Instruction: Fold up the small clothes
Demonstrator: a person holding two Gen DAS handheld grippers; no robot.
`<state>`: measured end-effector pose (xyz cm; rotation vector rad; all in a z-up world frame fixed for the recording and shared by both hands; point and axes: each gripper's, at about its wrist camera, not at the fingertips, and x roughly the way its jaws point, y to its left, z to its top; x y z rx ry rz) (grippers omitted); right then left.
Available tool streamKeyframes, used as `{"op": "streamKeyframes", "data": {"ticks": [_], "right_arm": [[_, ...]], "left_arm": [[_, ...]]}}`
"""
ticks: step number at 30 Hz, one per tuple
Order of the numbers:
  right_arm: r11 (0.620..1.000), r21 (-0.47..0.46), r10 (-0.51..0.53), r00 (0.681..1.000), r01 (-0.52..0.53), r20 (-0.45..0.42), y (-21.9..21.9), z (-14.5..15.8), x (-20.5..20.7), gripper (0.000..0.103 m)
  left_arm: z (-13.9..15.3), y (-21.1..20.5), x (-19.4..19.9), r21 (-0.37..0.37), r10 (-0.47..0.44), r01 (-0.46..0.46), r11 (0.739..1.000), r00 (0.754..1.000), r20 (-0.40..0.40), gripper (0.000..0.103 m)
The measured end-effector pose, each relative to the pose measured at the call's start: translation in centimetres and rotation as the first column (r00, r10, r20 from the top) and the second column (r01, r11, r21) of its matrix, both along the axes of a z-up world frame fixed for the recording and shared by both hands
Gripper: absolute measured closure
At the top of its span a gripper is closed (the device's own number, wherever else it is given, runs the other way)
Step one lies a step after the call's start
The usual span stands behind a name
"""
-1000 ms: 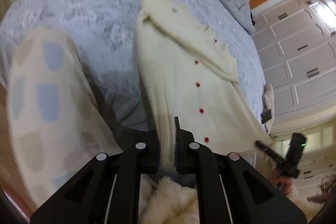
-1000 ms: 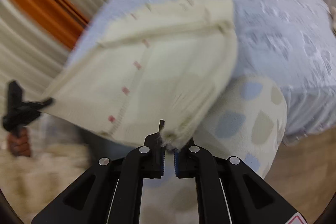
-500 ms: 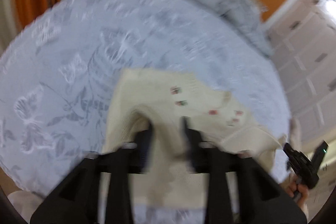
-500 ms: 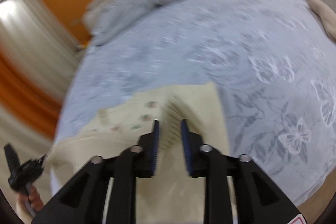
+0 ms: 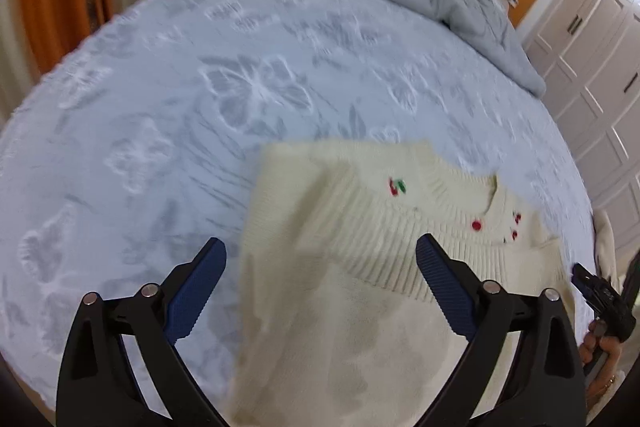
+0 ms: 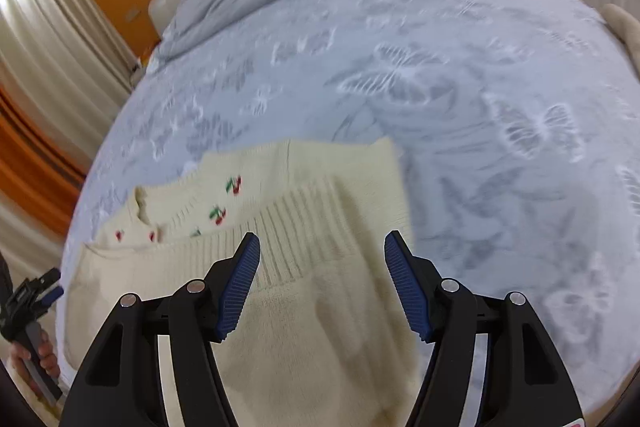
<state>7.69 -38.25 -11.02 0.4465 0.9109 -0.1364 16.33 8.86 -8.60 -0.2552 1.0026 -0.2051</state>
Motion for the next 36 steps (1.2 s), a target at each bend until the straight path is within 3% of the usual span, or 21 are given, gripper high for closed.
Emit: {"op": "streamKeyframes", "data": {"ticks": [1,2,3,7,11,14,17,20,24,26,28,31,33,36], "right_arm": [[1.0,0.009,0.018,1.0,-0.018,-0.021,0.4,-0.6,0.3,0.082],[0.999,0.005,0.034,0.998,-0.034,-0.048,0.7,-1.1,0.6,0.093],[0.999,0.0,0.051,0.997,-0.051,-0.053,1.1,-1.2,0.7,0.093],[0.998,0.017,0.057,0.988,-0.06,0.141,1.2,3.6,-1.5,0.095],[0.999,0.016,0.045,0.965,-0.051,0.258,0.2,8.3,-0.5,0.095],[1.0,0.002,0.013,0.98,-0.014,0.199,-0.9,6.8,2.7,0.095],[1.0,0.016,-0.018,0.996,0.017,0.083,-1.9,2.3,5.1,0.095],[0.999,-0.041,-0.018,0.999,0.017,-0.03,-1.6,-2.0,6.1,0.095],[0.999,-0.026,-0.019,0.999,0.019,-0.027,-1.9,-1.7,5.9,0.093],[0.998,-0.049,-0.027,1.0,0.027,0.009,-1.4,0.3,5.1,0.084],[0.995,-0.094,-0.03,0.997,0.038,0.078,0.2,3.0,3.6,0.083],[0.995,-0.062,0.089,0.987,-0.081,0.137,5.3,5.4,1.5,0.083],[0.979,0.003,0.203,0.97,-0.206,0.137,10.0,4.8,0.8,0.083],[0.931,0.071,0.351,0.931,-0.358,0.099,17.2,2.2,0.5,0.087]], "left_arm": [[-0.6,-0.3,0.3,-0.005,-0.018,0.018,1.0,1.0,-0.015,0.049],[-1.3,-0.8,0.8,0.004,-0.035,0.035,0.999,0.998,-0.057,0.089],[-1.4,-0.9,0.9,0.006,-0.033,0.033,0.999,0.997,-0.071,0.093],[2.2,-0.6,-0.4,-0.039,-0.022,0.024,0.999,0.998,0.055,0.093],[6.3,-0.3,1.1,-0.047,0.002,0.004,0.999,0.992,0.126,0.093],[5.3,-0.5,4.4,-0.007,0.039,-0.039,0.999,0.995,0.094,0.093],[0.7,-0.7,6.8,0.036,0.069,-0.068,0.997,0.997,-0.018,0.093],[-2.7,-1.0,7.5,0.103,0.087,-0.08,0.991,0.994,-0.064,0.093],[-3.5,-0.7,7.1,0.105,0.081,-0.076,0.992,0.995,-0.05,0.091],[-2.6,-0.6,6.5,0.097,0.086,-0.082,0.992,0.996,-0.037,0.088],[-0.6,-0.5,5.0,0.09,0.104,-0.105,0.99,0.994,0.01,0.089],[2.6,-1.6,1.6,0.055,0.075,-0.08,0.995,0.993,0.094,0.085],[3.5,-3.7,-0.8,0.012,0.028,-0.029,0.999,0.992,0.12,0.073],[1.9,-7.0,-2.9,-0.023,-0.036,0.038,0.999,0.996,0.077,0.069]]}}
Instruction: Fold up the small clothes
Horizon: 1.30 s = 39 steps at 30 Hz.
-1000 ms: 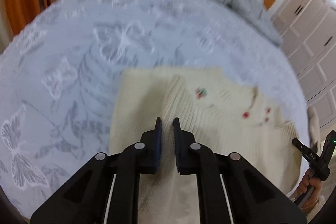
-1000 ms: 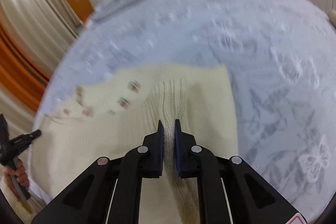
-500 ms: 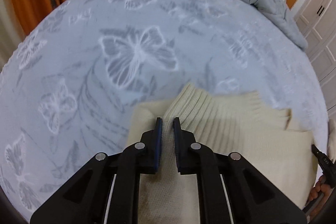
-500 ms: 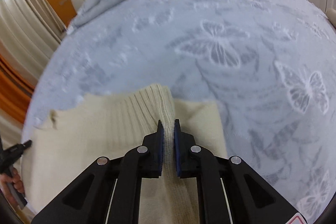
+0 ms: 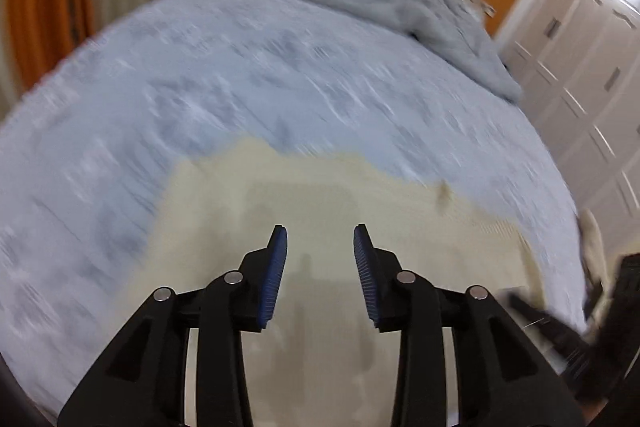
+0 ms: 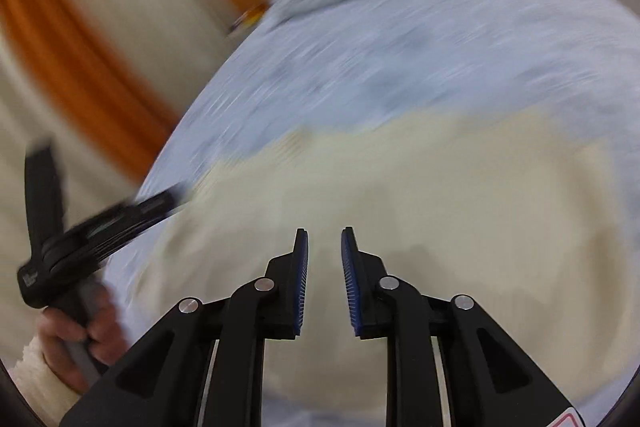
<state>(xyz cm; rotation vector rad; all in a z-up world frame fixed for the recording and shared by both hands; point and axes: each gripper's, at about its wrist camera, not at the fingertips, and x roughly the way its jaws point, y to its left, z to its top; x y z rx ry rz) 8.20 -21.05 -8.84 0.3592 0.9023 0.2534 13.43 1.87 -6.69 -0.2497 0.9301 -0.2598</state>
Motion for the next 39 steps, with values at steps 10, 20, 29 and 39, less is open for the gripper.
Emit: {"op": "streamKeyframes", "data": {"ticks": [10,20,29,39], "right_arm": [[0.965,-0.109,-0.255,0.948,0.238,-0.192,-11.4,-4.4,-1.7,0.103],[0.907,-0.213,-0.377,0.926,0.363,-0.027,-15.9,0.0,3.3,0.042],[0.924,-0.183,-0.332,0.942,0.336,0.055,-15.8,1.7,6.3,0.095],[0.902,-0.245,-0.389,0.915,0.355,-0.108,-17.5,-2.5,9.1,0.081]], "left_arm": [[-5.6,7.2,0.2,0.092,0.011,-0.004,0.996,0.997,-0.077,0.101],[-1.7,7.8,6.2,-0.038,0.146,-0.148,0.988,0.988,-0.057,0.009],[-2.8,5.2,11.8,0.021,0.064,-0.062,0.998,0.994,-0.092,0.094],[-4.5,4.5,13.5,0.149,0.088,-0.072,0.986,0.991,-0.105,0.086]]}}
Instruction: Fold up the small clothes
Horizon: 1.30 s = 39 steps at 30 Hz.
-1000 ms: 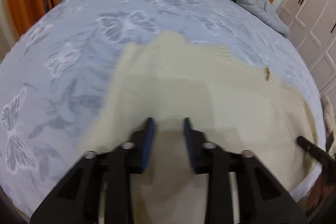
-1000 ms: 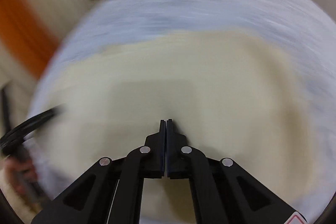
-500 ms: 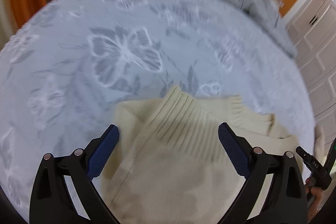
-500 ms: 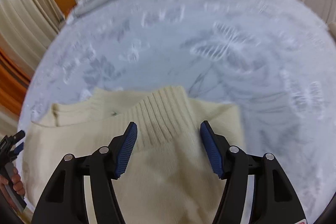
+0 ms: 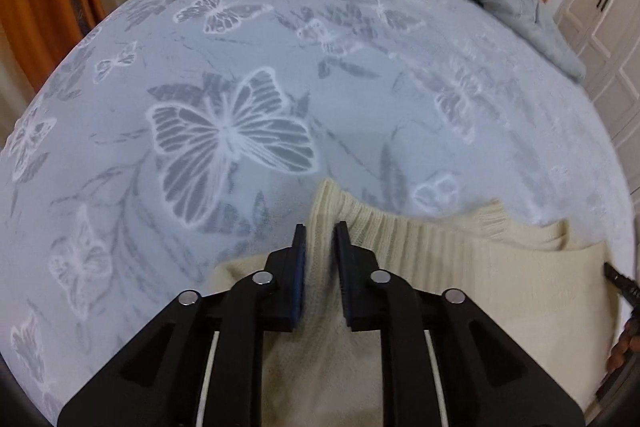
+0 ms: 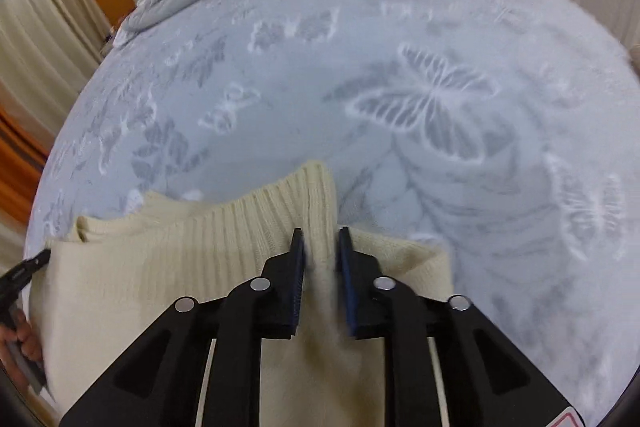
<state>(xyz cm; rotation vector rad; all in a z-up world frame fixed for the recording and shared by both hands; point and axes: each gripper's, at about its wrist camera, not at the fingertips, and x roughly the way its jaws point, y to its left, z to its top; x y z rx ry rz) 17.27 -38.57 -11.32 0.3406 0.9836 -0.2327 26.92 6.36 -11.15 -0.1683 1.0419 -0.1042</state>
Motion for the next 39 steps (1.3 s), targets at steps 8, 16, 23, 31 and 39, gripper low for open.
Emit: {"op": "streamKeyframes", "data": {"ticks": [8,16,23,31,39], "right_arm": [[0.955,0.103,0.261,0.954,-0.277,0.149,14.5,3.9,-5.9,0.081],[0.999,-0.05,0.018,1.0,-0.017,0.015,9.9,1.0,-10.1,0.093],[0.967,0.084,-0.246,0.969,0.242,0.035,1.1,2.5,-14.5,0.094],[0.973,0.036,-0.225,0.972,0.228,-0.066,2.6,0.2,-12.8,0.097],[0.987,-0.115,-0.126,0.984,0.111,-0.129,6.5,0.1,-12.7,0.094]], "left_arm": [[4.0,-4.0,-10.1,-0.039,-0.116,0.12,0.992,0.99,0.086,0.086],[-0.2,-1.1,-15.6,-0.019,-0.086,0.087,0.996,0.996,0.017,0.083],[-0.7,0.1,-15.8,-0.072,-0.062,0.063,0.995,0.998,0.022,0.084],[-0.9,1.0,-16.0,-0.108,-0.068,0.072,0.992,0.997,0.039,0.084],[0.2,3.2,-16.8,-0.24,-0.008,0.016,0.971,0.999,0.033,0.08]]}}
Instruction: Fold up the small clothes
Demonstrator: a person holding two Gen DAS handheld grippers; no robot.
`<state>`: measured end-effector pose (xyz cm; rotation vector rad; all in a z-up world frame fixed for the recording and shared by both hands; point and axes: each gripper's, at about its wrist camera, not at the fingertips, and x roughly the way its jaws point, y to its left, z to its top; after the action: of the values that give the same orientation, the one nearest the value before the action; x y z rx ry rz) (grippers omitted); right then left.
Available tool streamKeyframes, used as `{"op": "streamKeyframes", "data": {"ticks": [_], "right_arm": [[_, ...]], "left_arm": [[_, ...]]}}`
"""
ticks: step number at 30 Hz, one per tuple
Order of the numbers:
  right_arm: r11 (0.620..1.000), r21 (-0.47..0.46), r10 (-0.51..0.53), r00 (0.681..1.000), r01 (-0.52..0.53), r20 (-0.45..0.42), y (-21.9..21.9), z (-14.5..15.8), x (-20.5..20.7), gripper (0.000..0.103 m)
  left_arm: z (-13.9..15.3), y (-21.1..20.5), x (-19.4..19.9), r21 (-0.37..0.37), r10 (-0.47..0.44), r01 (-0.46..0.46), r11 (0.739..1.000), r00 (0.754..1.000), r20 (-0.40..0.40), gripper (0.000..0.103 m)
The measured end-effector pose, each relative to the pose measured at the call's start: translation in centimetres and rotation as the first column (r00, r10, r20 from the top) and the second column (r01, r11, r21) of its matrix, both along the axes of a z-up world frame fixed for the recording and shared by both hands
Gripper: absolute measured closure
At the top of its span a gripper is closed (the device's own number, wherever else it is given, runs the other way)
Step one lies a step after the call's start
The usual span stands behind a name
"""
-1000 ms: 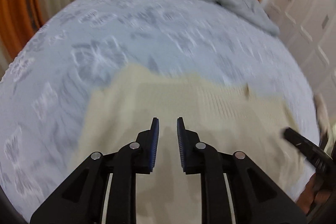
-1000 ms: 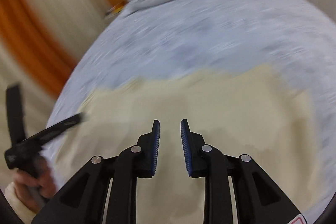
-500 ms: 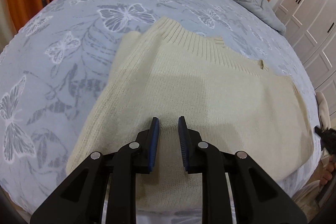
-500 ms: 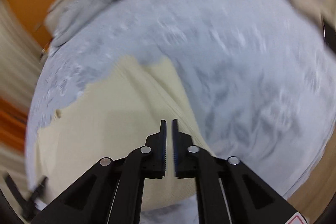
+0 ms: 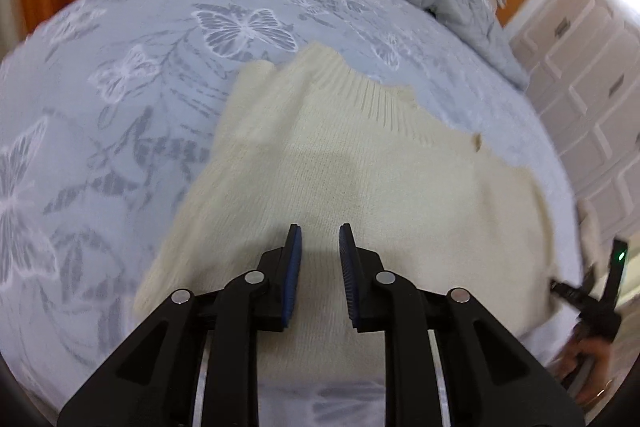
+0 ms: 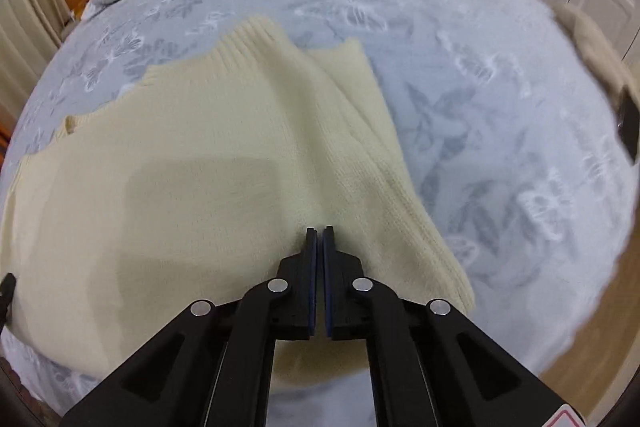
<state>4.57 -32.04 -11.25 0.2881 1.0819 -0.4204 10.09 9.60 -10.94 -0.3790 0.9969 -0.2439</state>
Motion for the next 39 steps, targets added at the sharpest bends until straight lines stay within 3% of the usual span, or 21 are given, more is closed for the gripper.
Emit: {"op": "streamKeyframes", "data": {"ticks": [3,7,10,13,15,18,19,22,24,27,29,31,34,36,38,39], "right_arm": [[0.988,0.123,0.08,0.988,-0.097,0.135,3.2,4.0,0.2,0.094],[0.955,0.134,0.239,0.955,-0.263,0.175,9.0,6.0,2.6,0.094],[0.938,0.177,0.277,0.952,-0.297,0.127,12.4,3.5,6.8,0.094],[0.937,0.181,0.306,0.952,-0.299,-0.012,14.7,-1.0,8.8,0.095],[0.944,0.124,0.306,0.952,-0.306,0.015,15.8,1.0,8.4,0.096],[0.936,0.147,0.306,0.945,-0.321,0.113,16.4,3.7,7.3,0.096],[0.935,0.141,0.313,0.944,-0.326,0.106,16.6,3.8,7.3,0.096],[0.922,0.169,0.36,0.932,-0.348,-0.047,17.5,-1.3,10.0,0.102],[0.927,0.134,0.357,0.933,-0.35,-0.03,17.8,-0.3,9.9,0.101],[0.923,0.187,0.331,0.941,-0.338,0.068,17.4,2.2,9.1,0.097],[0.924,0.153,0.348,0.937,-0.35,0.039,18.0,1.6,8.8,0.097],[0.918,0.143,0.381,0.923,-0.369,-0.059,18.8,-1.4,9.4,0.1],[0.922,0.134,0.369,0.929,-0.362,-0.024,19.0,0.5,8.7,0.098],[0.917,0.17,0.357,0.932,-0.361,0.056,18.3,2.2,8.0,0.098],[0.927,0.129,0.341,0.935,-0.351,0.094,17.7,3.6,7.2,0.098],[0.931,0.123,0.334,0.937,-0.345,0.103,17.5,3.9,7.2,0.098]], "left_arm": [[1.3,2.7,-1.5,-0.048,0.089,-0.089,0.995,0.996,0.014,0.063],[1.5,5.0,-2.6,-0.078,0.135,-0.135,0.988,0.991,-0.013,0.059],[1.3,5.1,-2.8,-0.08,0.142,-0.143,0.986,0.99,-0.02,0.059],[1.4,4.6,-2.7,-0.042,0.122,-0.122,0.992,0.993,0.002,0.057],[1.3,4.7,-2.7,-0.033,0.113,-0.113,0.993,0.994,0.007,0.056],[1.0,4.9,-2.5,-0.044,0.114,-0.114,0.993,0.994,-0.005,0.054],[0.9,4.9,-2.5,-0.048,0.117,-0.117,0.992,0.993,-0.008,0.054],[0.8,5.1,-2.1,-0.067,0.126,-0.127,0.99,0.992,-0.016,0.052],[0.9,5.1,-2.2,-0.066,0.123,-0.123,0.99,0.992,-0.011,0.052],[0.9,5.3,-2.4,-0.077,0.123,-0.123,0.989,0.992,-0.012,0.051],[0.9,5.2,-2.4,-0.091,0.127,-0.127,0.988,0.992,-0.013,0.048],[1.0,5.3,-2.6,-0.121,0.136,-0.137,0.983,0.991,-0.012,0.044],[1.2,5.8,-3.2,-0.176,0.153,-0.152,0.973,0.988,-0.004,0.033],[0.9,6.9,-3.9,-0.189,0.25,-0.249,0.95,0.968,-0.022,0.019],[0.0,8.7,-4.7,-0.221,0.394,-0.399,0.89,0.917,-0.067,0.015],[-0.9,9.8,-5.0,-0.266,0.453,-0.468,0.842,0.883,-0.121,0.015]]}}
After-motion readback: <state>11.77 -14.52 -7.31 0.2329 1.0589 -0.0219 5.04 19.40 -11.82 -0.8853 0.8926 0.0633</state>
